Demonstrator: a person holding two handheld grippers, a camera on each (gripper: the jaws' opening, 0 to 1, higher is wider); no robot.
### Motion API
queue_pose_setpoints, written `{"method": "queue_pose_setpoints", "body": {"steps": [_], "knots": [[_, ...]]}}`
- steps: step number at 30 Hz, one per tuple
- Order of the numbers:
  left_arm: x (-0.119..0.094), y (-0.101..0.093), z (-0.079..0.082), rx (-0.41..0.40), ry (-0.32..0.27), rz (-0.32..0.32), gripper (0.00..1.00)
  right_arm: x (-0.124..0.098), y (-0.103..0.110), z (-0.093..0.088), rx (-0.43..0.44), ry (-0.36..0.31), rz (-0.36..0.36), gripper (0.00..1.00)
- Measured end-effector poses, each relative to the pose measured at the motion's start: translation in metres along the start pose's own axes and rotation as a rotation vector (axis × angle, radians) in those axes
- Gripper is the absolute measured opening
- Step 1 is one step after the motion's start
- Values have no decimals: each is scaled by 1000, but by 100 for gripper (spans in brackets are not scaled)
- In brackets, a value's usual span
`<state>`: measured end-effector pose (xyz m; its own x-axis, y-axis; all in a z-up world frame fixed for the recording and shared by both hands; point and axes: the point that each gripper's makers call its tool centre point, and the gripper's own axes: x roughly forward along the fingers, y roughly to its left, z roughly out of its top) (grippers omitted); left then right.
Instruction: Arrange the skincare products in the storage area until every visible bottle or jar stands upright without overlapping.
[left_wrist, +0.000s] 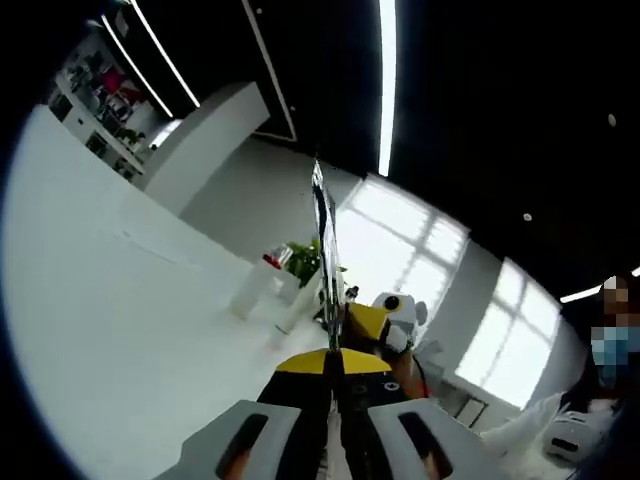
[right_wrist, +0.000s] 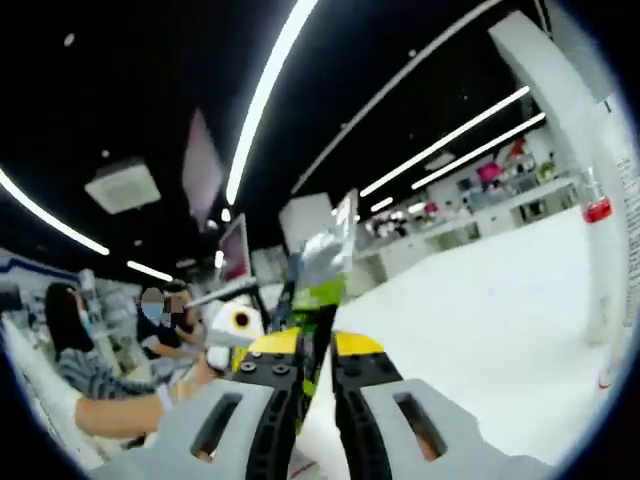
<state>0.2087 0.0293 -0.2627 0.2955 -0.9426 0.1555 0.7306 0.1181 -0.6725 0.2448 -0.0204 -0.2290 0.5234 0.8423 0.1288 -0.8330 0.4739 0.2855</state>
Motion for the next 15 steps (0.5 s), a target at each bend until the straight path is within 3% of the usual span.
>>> {"method": "queue_pose_setpoints", "body": {"steps": [3,6,10,14,15], "knots": [[-6,13,7,-42,-9,32,0,-2,-15,15,33,-66,-28,33],[-8,23,7,-102,-4,70,0,-7,-22,27,-33,-115,-67,27],[-9,42,5,-159,25,141,0,-13,-32,34,-39,-135,-119,24],[0,41,-2,-187,51,172,0,-11,-42,13,-129,-7,-180,24],[4,39,-8,-192,61,172,0,-10,-46,3,-192,58,-213,24]]}}
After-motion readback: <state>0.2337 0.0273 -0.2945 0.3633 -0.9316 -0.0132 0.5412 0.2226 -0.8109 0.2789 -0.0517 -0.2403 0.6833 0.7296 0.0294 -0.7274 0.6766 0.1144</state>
